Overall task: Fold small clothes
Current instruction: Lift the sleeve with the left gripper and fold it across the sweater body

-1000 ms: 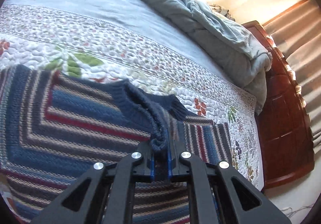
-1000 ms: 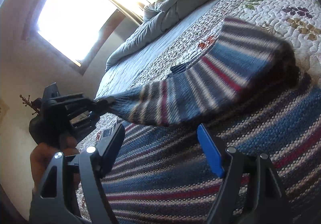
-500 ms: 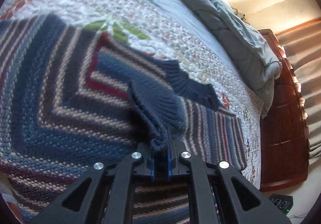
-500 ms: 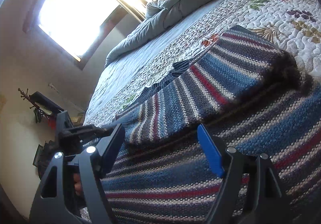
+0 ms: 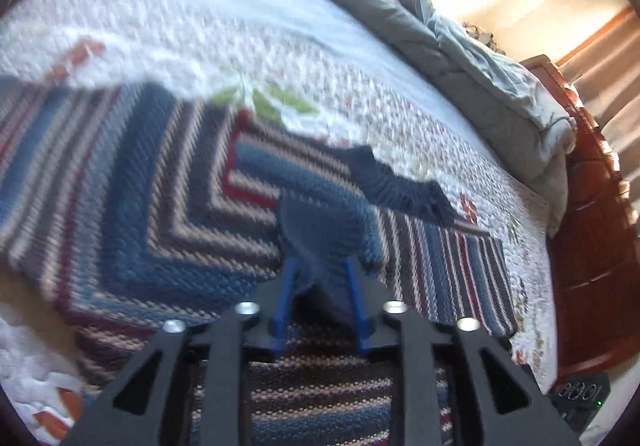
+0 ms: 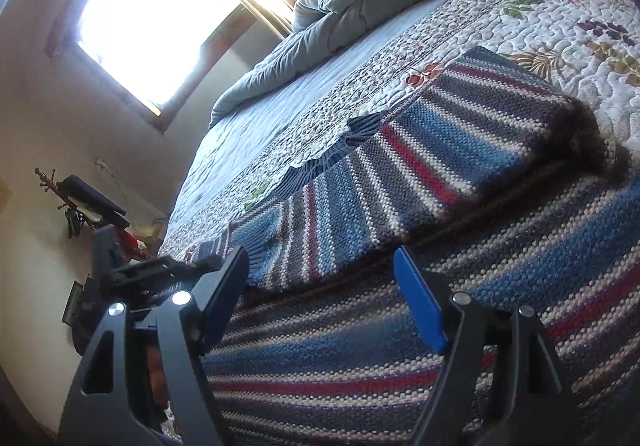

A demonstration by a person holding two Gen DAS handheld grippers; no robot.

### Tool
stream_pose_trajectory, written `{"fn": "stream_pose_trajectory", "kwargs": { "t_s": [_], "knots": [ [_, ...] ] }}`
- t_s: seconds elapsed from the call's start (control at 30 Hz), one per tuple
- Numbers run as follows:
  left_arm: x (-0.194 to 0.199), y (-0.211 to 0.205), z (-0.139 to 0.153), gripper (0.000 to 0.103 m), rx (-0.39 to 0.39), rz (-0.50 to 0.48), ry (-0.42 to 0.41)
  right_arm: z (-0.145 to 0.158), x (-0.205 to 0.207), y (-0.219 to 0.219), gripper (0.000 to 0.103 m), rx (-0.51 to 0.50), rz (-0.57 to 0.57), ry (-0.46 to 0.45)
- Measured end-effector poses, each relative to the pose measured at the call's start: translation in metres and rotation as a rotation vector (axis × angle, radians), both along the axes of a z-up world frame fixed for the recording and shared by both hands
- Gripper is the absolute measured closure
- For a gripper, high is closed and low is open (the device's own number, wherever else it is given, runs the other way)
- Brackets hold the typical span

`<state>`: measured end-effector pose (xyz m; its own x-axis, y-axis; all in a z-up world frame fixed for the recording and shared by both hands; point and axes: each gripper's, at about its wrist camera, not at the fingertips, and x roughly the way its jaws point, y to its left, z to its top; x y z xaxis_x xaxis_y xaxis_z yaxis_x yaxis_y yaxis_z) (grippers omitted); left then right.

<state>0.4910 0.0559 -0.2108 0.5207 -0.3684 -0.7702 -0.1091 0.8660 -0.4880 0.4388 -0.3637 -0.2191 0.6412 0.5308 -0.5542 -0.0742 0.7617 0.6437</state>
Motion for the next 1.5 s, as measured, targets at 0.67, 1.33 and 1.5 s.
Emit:
{"fn": "stream_pose_trajectory", "kwargs": {
  "t_s": [0.67, 1.33, 1.5],
  "knots": [
    [-0.002, 0.008, -0.028, 0.044, -0.142, -0.070, 0.036, 0.013, -0.005, 0.011, 0.024, -0.077, 0.016, -0.037],
    [-0.095, 0.261, -0.005, 0.014, -0.162, 0.371, -0.031, 0.010, -0.006, 0.031, 0.018, -0.191, 0.048, -0.051],
    [-0.111, 0.362, -0.014, 0.014, -0.184, 0.621, -0.052, 0.003, -0.003, 0.037, 0.016, -0.195, 0.060, -0.031]
  ]
}}
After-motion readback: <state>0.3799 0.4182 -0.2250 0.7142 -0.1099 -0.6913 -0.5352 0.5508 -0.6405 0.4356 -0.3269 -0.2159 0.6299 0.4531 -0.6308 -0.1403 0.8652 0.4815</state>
